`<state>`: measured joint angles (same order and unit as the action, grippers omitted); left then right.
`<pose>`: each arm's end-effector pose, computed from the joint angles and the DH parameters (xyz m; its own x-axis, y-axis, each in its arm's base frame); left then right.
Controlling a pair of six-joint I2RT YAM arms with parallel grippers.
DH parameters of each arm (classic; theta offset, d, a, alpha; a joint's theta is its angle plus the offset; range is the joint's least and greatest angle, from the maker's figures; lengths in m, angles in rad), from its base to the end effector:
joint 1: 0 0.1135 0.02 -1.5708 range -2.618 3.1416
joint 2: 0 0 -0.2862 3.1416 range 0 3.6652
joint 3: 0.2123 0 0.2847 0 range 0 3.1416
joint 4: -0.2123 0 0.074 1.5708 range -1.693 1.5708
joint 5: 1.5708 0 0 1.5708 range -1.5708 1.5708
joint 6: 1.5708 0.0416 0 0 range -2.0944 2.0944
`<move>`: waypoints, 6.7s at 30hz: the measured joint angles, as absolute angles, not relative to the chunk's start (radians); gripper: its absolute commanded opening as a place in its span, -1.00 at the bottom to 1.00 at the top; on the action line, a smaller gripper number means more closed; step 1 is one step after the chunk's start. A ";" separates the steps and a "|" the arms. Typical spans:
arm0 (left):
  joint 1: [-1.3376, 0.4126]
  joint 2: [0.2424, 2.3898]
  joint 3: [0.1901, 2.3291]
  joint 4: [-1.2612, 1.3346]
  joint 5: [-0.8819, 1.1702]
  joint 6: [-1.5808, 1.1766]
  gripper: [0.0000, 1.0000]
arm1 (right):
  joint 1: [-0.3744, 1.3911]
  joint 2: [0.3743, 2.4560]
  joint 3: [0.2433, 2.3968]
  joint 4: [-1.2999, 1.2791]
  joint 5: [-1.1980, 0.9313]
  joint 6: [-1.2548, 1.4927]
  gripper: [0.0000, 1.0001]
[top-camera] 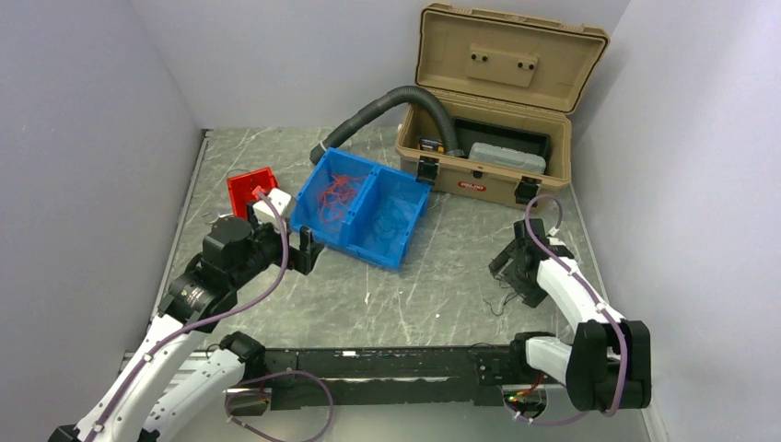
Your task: Untangle the cables
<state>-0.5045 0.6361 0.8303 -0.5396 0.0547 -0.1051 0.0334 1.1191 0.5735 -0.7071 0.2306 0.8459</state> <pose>0.1390 -0.0793 0.3570 -0.3501 0.0737 -0.9338 0.4937 0.8617 -0.1171 0.2001 -0.0028 0.1691 -0.6003 0.7091 -0.3699 0.7364 0.6705 0.0902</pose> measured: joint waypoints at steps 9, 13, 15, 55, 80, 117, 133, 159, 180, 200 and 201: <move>-0.504 0.632 0.830 -0.543 0.047 -0.097 0.99 | 0.015 1.177 0.540 -0.545 0.231 0.862 0.59; -0.497 0.633 0.830 -0.543 0.048 -0.097 0.99 | 0.015 1.234 0.562 -0.493 0.258 0.872 -0.49; -0.491 0.634 0.830 -0.543 0.048 -0.097 0.99 | 0.019 1.259 0.569 -0.473 0.262 0.876 -0.79; -0.317 0.487 0.814 -0.545 -0.410 -0.232 0.99 | 0.796 1.777 1.621 -0.313 -0.257 0.340 -1.00; -0.280 0.394 0.789 -0.551 -0.645 -0.260 0.99 | 0.907 2.667 2.375 0.157 -0.272 0.471 0.38; 0.016 1.137 0.953 -0.503 -0.219 -0.537 0.32 | 0.622 1.055 0.921 0.125 -0.109 0.403 0.50; 0.086 1.555 1.090 -0.354 -0.165 -0.618 -0.93 | 0.617 0.913 0.877 -0.009 -0.086 0.369 0.47; 0.123 1.688 1.227 -0.356 -0.057 -0.550 0.62 | 0.610 0.917 0.871 -0.167 -0.004 0.355 0.58; -0.091 0.915 0.795 -0.253 0.098 -0.481 0.99 | 0.381 0.770 0.638 -0.134 0.123 0.359 0.78; -0.138 0.439 0.283 -0.168 -0.058 -0.421 0.99 | 0.369 0.518 0.179 0.271 0.266 0.203 1.00; -0.138 0.432 0.280 -0.168 -0.059 -0.418 0.99 | 0.369 0.521 0.179 0.273 0.271 0.203 1.00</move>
